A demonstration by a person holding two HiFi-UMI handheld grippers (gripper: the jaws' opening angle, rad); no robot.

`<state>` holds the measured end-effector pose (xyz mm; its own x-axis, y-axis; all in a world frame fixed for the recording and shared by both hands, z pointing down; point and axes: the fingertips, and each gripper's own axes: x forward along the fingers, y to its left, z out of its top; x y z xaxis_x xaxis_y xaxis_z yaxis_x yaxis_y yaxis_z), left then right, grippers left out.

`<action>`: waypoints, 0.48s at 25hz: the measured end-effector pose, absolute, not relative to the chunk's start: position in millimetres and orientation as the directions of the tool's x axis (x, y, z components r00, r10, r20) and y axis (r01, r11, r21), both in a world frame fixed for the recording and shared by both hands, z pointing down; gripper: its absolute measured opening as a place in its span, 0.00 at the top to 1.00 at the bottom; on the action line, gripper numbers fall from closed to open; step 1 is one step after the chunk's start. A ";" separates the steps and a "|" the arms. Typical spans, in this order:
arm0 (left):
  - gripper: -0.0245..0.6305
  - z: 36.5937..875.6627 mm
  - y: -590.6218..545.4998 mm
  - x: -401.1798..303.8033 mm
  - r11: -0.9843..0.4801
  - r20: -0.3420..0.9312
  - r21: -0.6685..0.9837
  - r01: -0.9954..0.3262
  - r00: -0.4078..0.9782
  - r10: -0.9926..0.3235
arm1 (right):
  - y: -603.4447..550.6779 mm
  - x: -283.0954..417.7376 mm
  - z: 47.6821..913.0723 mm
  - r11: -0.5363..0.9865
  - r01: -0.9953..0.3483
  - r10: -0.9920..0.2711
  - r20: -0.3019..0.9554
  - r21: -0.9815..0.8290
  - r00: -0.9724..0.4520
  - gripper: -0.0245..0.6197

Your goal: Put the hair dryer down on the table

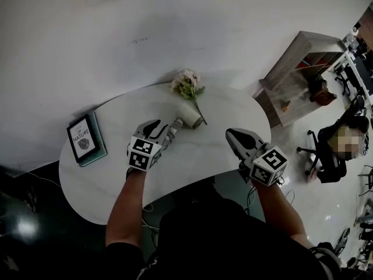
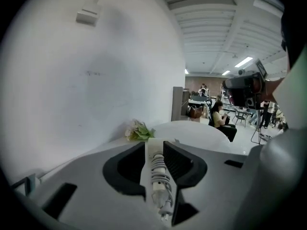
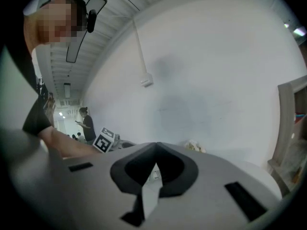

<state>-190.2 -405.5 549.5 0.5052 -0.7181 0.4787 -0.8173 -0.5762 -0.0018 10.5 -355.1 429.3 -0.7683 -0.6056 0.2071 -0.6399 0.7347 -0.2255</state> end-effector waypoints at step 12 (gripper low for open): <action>0.85 484.2 -350.3 -199.5 -0.532 0.322 0.010 -0.847 0.506 -0.800 | -308.4 12.7 385.9 0.733 -0.661 -0.646 0.139 -0.160 -0.751 0.95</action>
<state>-199.5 -350.3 484.2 0.5062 -0.8000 0.3220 -0.8469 -0.5317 0.0101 12.7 -308.4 385.9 -0.7508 -0.6458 0.1387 -0.6606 0.7335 -0.1603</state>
